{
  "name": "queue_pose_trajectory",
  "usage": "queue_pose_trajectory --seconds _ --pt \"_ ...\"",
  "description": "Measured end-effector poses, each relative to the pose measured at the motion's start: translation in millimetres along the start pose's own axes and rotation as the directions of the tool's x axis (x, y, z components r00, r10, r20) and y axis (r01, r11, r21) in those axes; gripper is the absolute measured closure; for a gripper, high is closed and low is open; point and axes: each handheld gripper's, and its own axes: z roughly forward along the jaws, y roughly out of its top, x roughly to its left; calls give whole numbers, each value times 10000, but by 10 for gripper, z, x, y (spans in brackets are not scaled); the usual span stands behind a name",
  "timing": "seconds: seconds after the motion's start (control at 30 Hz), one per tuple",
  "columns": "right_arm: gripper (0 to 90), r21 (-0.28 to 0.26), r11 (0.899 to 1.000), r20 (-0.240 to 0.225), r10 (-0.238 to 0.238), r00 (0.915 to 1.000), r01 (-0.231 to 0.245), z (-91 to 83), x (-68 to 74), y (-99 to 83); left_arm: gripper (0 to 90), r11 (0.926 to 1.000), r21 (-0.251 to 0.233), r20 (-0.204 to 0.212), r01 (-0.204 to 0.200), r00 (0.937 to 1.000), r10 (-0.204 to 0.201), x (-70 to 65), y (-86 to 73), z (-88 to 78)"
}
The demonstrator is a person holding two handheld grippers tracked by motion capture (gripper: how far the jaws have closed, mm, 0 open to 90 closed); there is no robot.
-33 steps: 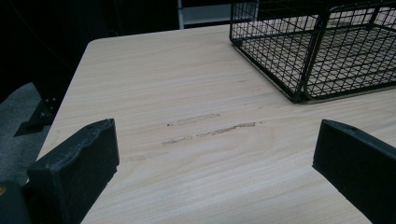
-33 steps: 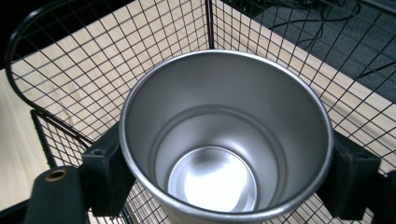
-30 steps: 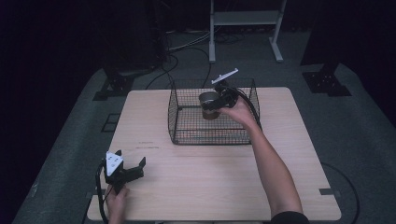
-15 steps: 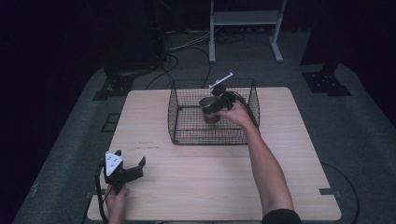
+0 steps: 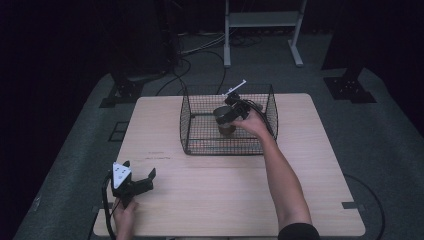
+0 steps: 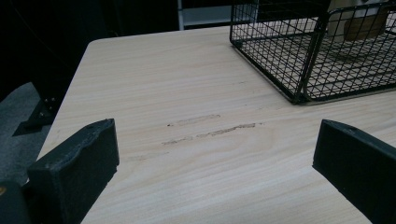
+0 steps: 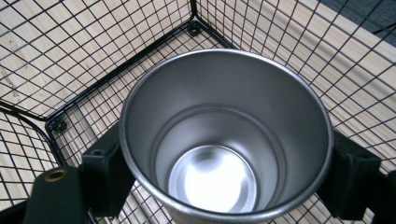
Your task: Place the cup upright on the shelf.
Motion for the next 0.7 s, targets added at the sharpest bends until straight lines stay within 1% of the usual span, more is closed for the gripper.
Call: queue_pose_trajectory --seconds 0.03,0.17,0.33,0.37,0.57,0.7 --pt "178 45 10000 -23 -19 10000 19 12 0 -1 0 10000 8 1 -5 10000 5 2 1 -1" --pt "178 298 9995 167 -108 9998 103 68 9 -10 0 10000 -1 12 25 10000 -25 4 1 -2" --pt "177 366 9992 167 -147 9998 141 110 20 -17 0 10000 8 16 18 10000 -18 5 1 -2" --pt "177 446 9987 167 -241 9996 233 134 36 -17 0 10000 0 13 27 10000 -27 4 1 -2" --pt "176 571 9973 151 -472 9988 462 151 63 -24 0 10000 -19 18 37 10000 -37 6 0 -3" --pt "175 646 9968 159 -478 9987 467 146 66 -29 0 10000 -29 29 69 10000 -69 9 0 -3"
